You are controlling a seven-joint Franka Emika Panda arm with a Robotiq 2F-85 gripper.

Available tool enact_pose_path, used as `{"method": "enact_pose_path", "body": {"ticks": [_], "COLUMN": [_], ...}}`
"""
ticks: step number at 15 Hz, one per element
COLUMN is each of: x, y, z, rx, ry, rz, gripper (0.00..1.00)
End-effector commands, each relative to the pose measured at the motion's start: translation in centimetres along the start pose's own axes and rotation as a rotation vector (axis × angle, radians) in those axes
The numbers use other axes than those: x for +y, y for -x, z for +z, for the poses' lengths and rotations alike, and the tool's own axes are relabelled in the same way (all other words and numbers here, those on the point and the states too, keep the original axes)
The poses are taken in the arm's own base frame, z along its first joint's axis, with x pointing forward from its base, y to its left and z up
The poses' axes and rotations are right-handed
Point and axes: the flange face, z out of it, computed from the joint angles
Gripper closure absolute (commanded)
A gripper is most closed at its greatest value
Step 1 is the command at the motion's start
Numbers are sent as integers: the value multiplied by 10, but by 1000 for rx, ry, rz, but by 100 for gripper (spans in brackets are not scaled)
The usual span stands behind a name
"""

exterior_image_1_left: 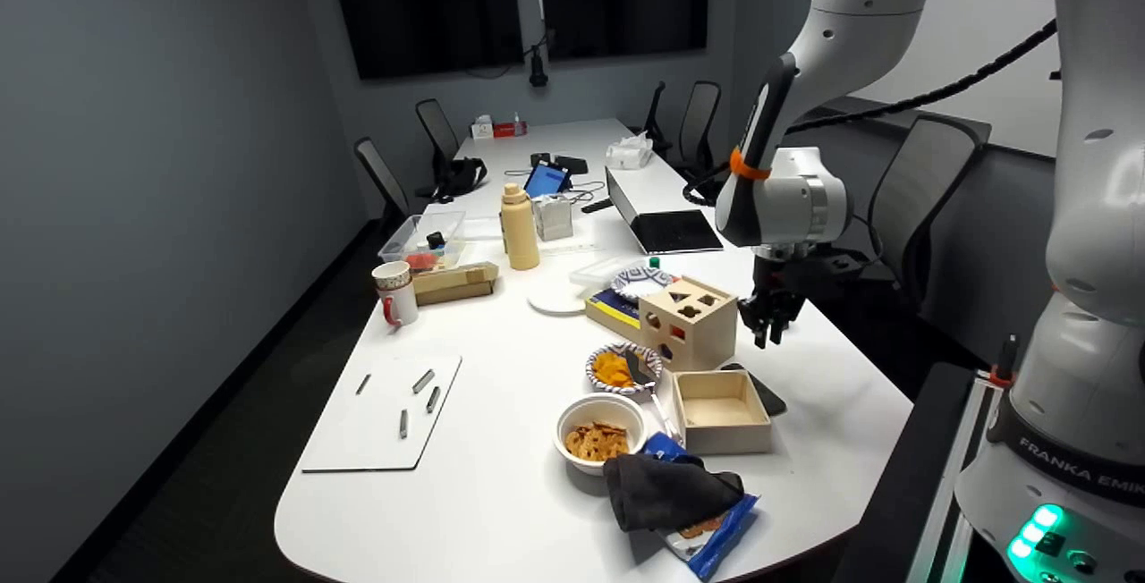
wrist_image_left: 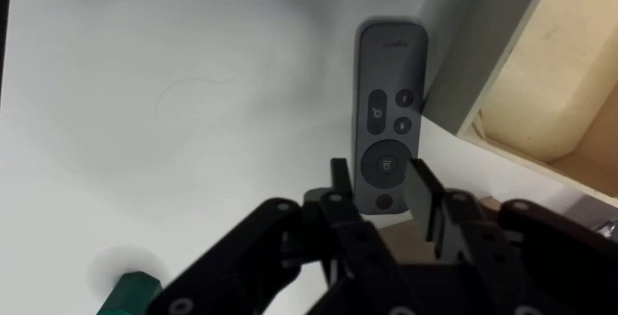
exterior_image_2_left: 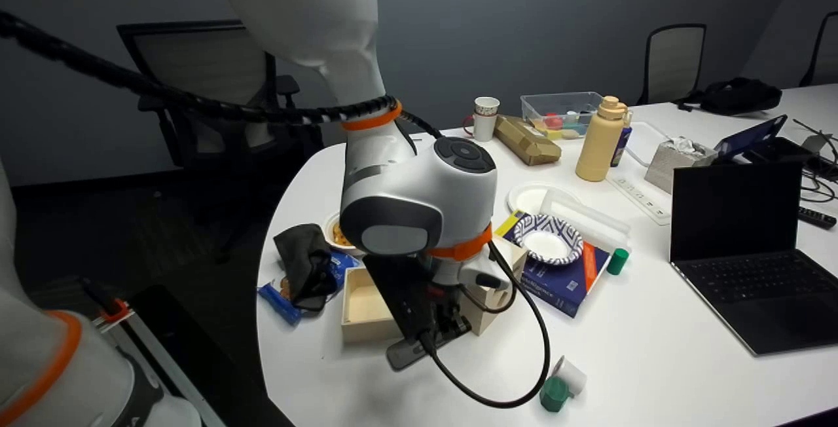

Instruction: Press a button on the remote control.

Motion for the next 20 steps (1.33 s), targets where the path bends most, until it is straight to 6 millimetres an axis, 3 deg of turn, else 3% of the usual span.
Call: {"method": "enact_pose_path", "body": {"ticks": [1,2,6,11,20], "x": [5,6,4,0,-11], "y": [-17,-21,-34,-35,-36], "z": [23,28,48,65,73], "rx": [19,23,15,-20,-26], "ry": [-13,-16,-54,-80,-107], "rz": [25,32,43,22,-11], "gripper": [96,100,100,100,100]}}
